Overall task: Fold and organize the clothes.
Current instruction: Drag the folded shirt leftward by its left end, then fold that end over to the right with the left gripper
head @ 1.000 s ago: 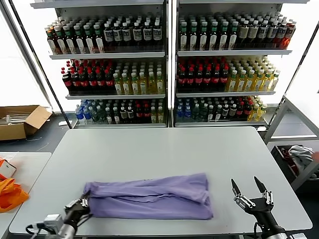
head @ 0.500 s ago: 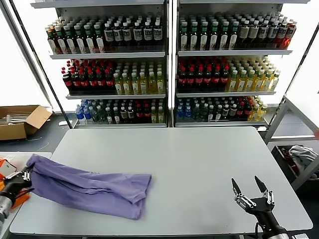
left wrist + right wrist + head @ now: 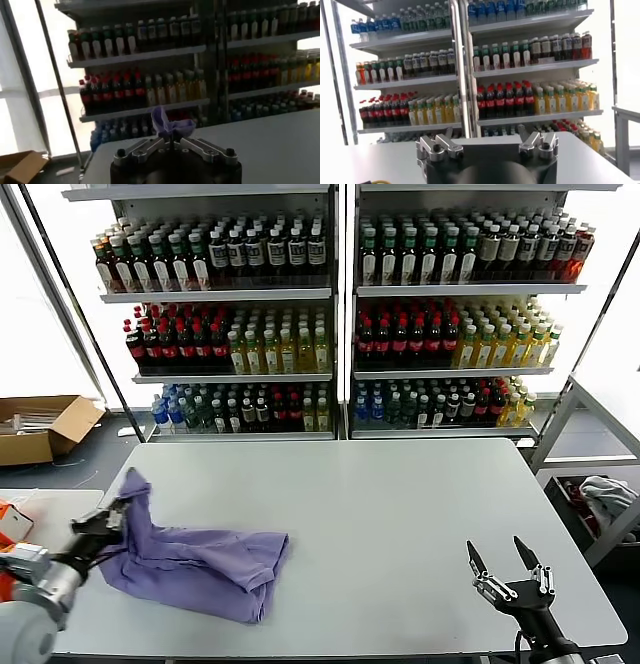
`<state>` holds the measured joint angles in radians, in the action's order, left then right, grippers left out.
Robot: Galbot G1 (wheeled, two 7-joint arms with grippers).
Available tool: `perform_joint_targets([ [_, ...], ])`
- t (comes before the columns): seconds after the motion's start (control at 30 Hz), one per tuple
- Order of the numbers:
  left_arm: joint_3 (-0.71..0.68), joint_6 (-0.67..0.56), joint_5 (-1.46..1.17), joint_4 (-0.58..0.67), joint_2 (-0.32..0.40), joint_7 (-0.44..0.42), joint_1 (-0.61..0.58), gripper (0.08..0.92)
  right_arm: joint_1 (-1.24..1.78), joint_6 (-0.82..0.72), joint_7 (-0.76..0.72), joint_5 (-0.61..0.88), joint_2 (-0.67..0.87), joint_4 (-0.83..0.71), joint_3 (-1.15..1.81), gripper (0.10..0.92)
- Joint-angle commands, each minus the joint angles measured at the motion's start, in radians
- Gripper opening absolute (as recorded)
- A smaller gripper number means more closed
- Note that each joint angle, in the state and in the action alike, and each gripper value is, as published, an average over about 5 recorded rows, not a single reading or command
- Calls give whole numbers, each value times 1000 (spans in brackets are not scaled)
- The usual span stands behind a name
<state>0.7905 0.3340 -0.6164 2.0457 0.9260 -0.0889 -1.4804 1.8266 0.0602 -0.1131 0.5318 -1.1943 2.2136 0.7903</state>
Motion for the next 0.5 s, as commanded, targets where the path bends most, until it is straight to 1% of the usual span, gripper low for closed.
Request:
perform_joint_targets([
  [0.03, -449, 20, 27, 123, 107, 34, 65, 94, 2, -6, 2, -1, -1, 12, 12, 823],
  [0.23, -535, 26, 36, 11, 135, 1, 58, 94, 1, -7, 1, -3, -6, 13, 15, 823],
  [0.37, -554, 33, 60, -53, 163, -4, 57, 96, 0, -9, 2, -4, -5, 20, 14, 823],
  [0.43, -544, 36, 73, -59, 171, -1, 57, 116, 1, -10, 2, -3, -4, 26, 15, 823],
  [0.5, -525, 41, 77, -48, 177, 6, 56, 162, 4, -10, 1, -2, -4, 30, 16, 823],
])
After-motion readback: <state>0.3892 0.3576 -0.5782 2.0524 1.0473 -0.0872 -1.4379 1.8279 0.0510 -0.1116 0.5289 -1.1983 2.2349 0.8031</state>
